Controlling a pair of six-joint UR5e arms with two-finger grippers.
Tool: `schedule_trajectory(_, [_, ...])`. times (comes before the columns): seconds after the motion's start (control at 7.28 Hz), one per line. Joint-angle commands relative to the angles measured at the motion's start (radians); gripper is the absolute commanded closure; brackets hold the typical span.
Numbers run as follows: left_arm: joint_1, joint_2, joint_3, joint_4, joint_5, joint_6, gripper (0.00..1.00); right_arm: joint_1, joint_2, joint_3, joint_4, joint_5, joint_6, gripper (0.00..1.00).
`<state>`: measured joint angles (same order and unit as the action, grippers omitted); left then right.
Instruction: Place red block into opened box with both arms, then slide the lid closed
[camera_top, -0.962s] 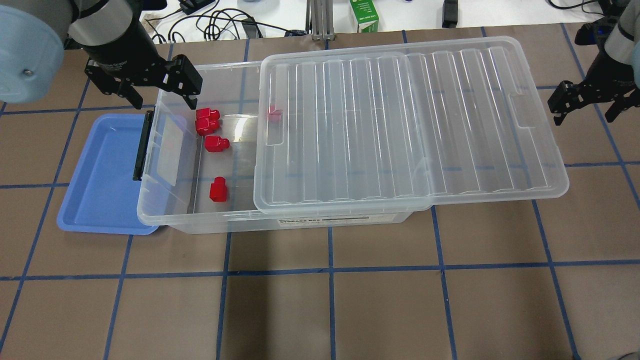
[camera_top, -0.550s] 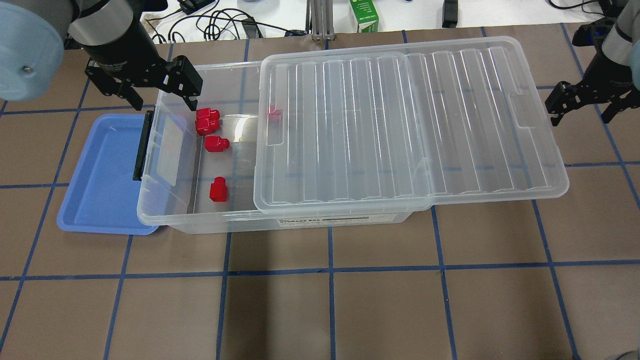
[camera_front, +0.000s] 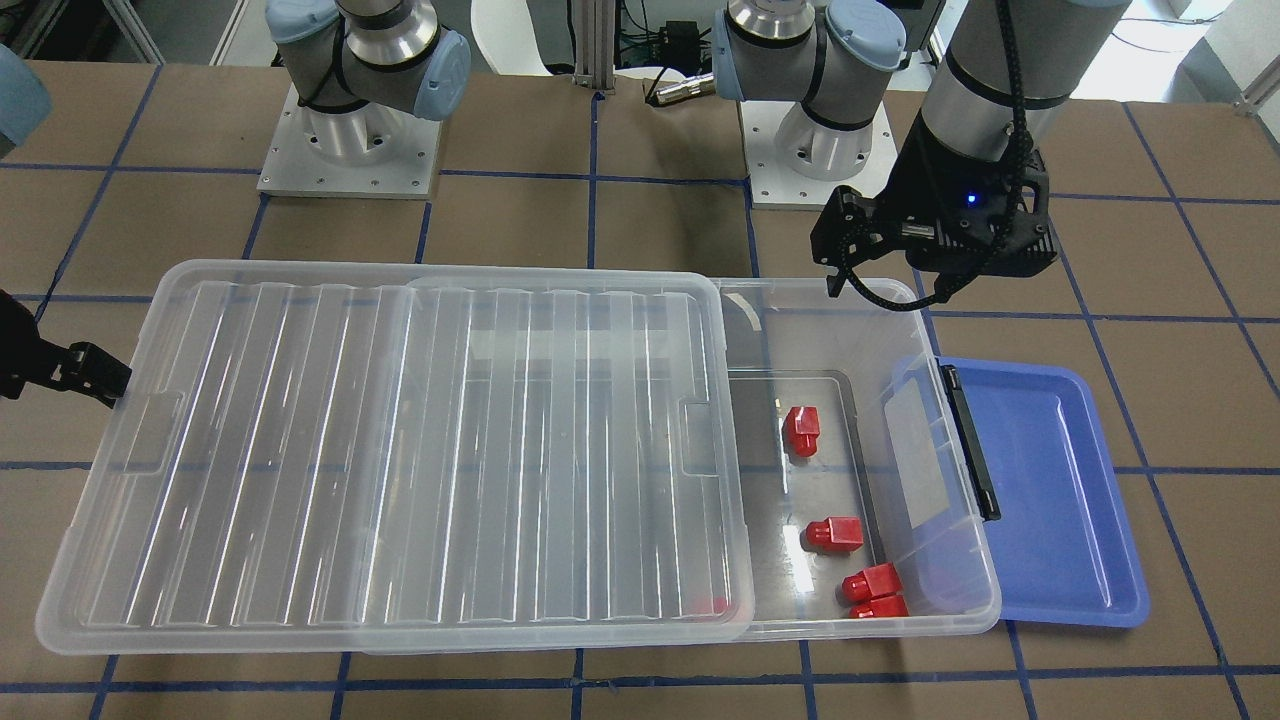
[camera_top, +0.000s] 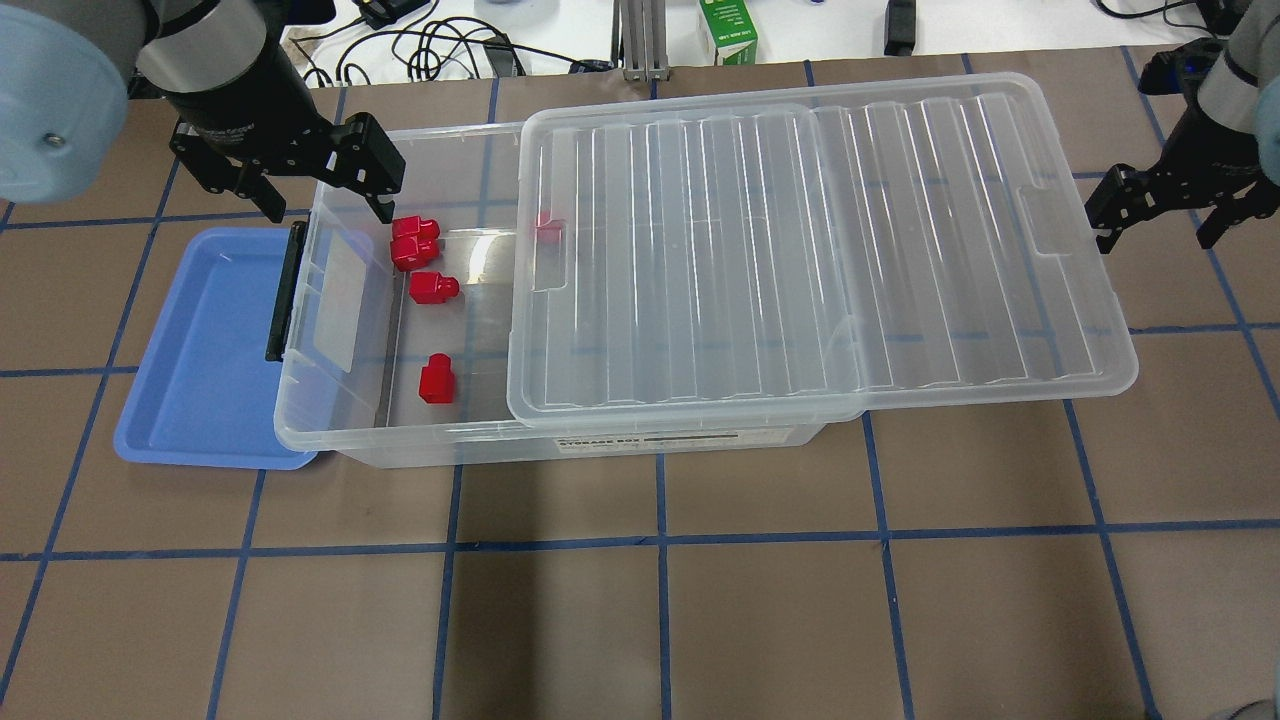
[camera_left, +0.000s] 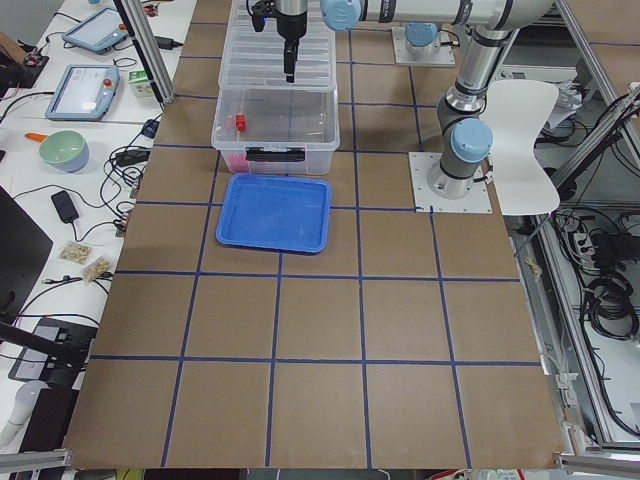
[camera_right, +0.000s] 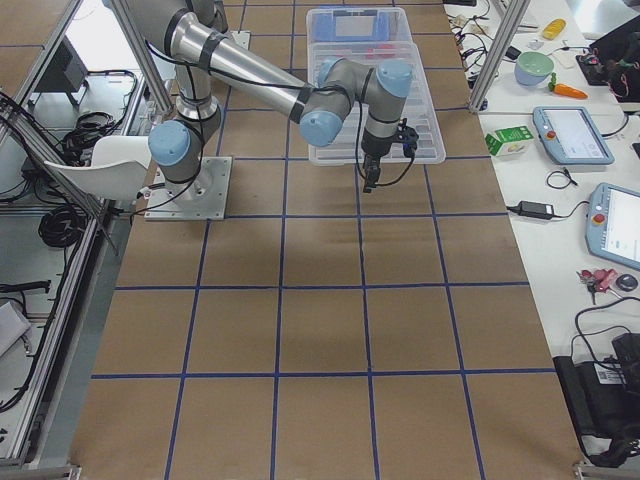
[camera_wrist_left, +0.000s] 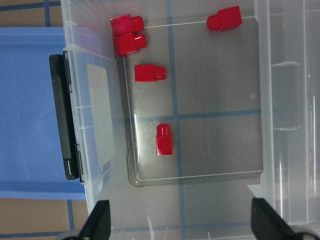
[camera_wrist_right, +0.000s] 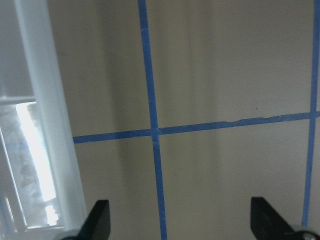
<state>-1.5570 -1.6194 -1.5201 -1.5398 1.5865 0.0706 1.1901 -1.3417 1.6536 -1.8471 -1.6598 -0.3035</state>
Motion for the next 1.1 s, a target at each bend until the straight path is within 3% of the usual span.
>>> schedule_trajectory(0.0, [0.000,0.001,0.008,-0.025,0.001,0.000,0.00,0.016,0.003,-0.001,-0.003,0.029,0.003,0.00])
schedule_trajectory(0.96, [0.002,0.004,0.009,-0.029,0.003,0.000,0.00,0.219,0.004,-0.003,-0.003,0.031,0.277,0.00])
